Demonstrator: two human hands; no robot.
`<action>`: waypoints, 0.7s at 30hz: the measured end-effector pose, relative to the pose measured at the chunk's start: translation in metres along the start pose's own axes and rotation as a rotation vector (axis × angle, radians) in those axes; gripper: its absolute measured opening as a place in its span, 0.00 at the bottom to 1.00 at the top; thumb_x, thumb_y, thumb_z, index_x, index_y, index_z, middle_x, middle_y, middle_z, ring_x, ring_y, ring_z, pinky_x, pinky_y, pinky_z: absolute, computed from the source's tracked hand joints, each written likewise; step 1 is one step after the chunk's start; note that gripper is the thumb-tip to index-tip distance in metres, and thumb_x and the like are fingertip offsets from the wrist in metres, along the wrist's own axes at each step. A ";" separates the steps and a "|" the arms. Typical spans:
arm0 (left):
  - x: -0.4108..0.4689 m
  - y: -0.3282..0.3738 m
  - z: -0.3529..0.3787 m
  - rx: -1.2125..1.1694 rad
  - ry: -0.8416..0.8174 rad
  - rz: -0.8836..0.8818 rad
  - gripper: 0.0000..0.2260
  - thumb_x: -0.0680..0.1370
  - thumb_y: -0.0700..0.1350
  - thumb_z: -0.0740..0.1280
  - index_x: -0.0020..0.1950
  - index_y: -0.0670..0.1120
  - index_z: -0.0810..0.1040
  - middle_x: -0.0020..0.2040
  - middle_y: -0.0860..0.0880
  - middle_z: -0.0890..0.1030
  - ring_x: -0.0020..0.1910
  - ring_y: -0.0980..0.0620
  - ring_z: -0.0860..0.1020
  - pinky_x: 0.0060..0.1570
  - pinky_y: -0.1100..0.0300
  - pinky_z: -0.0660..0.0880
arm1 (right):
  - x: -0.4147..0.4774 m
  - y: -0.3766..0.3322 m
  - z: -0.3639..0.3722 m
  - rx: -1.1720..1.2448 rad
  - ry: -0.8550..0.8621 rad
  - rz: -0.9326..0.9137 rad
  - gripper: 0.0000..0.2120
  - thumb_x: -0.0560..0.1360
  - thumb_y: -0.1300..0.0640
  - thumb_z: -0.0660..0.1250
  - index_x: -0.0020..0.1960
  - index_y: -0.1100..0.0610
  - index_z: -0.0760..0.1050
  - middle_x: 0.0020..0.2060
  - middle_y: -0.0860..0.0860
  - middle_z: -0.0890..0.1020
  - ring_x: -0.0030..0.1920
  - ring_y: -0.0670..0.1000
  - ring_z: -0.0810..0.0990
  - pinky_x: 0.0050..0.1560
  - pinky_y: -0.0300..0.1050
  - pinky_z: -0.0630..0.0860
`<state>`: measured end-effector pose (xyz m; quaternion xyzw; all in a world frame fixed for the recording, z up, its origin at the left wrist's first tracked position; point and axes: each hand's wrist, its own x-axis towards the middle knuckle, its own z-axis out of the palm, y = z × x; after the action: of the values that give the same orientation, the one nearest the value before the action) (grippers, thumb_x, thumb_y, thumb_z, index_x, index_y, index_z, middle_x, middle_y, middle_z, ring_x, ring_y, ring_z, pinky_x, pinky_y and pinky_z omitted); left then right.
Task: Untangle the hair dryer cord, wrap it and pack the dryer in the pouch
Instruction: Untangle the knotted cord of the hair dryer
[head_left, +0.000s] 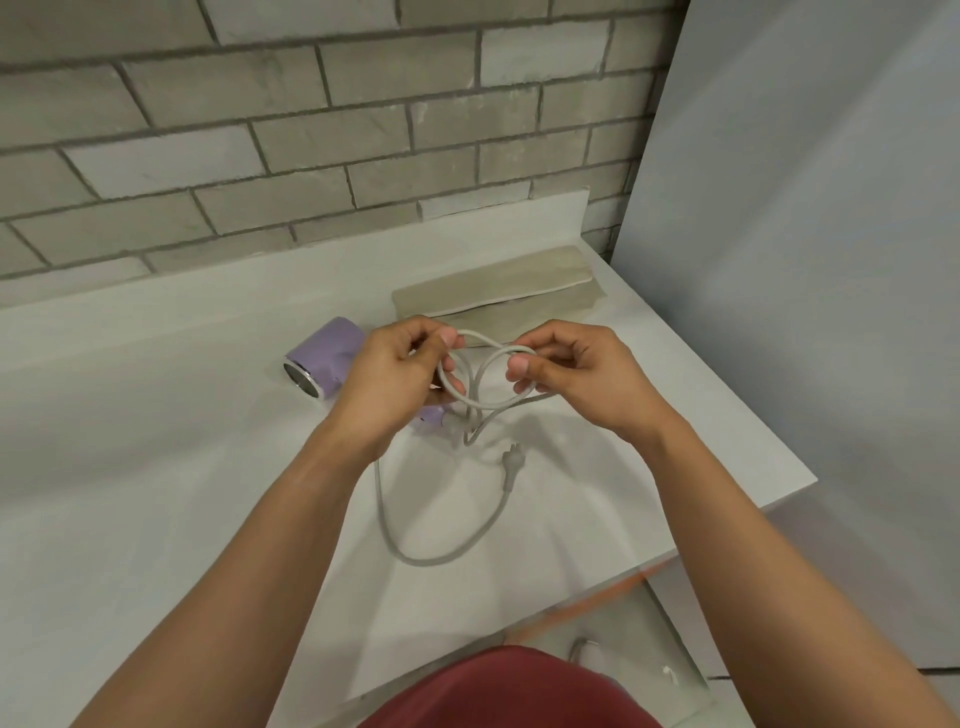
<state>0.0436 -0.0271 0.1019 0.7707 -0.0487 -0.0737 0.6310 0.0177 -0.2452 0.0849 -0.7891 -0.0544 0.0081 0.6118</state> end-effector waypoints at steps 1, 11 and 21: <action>-0.001 -0.002 0.000 -0.031 0.010 -0.002 0.10 0.85 0.43 0.63 0.50 0.43 0.82 0.39 0.46 0.78 0.34 0.51 0.82 0.41 0.54 0.84 | 0.000 -0.001 0.000 0.007 0.019 -0.011 0.06 0.77 0.58 0.76 0.53 0.57 0.84 0.42 0.53 0.89 0.43 0.53 0.88 0.48 0.39 0.81; 0.016 0.012 -0.016 0.990 -0.307 0.534 0.12 0.84 0.51 0.65 0.65 0.53 0.82 0.53 0.54 0.83 0.51 0.52 0.80 0.53 0.53 0.77 | 0.004 -0.007 0.004 -0.125 -0.014 -0.026 0.03 0.74 0.56 0.79 0.47 0.53 0.87 0.39 0.52 0.88 0.42 0.52 0.87 0.52 0.47 0.84; 0.017 -0.005 -0.004 0.762 0.164 0.570 0.08 0.86 0.46 0.60 0.55 0.48 0.78 0.50 0.53 0.78 0.48 0.49 0.78 0.43 0.44 0.78 | 0.009 -0.002 -0.003 0.034 0.038 -0.011 0.09 0.74 0.60 0.79 0.54 0.58 0.86 0.41 0.53 0.89 0.44 0.54 0.89 0.54 0.44 0.84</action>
<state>0.0606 -0.0248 0.0969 0.9063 -0.2318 0.1863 0.3003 0.0265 -0.2472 0.0877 -0.7782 -0.0470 -0.0094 0.6262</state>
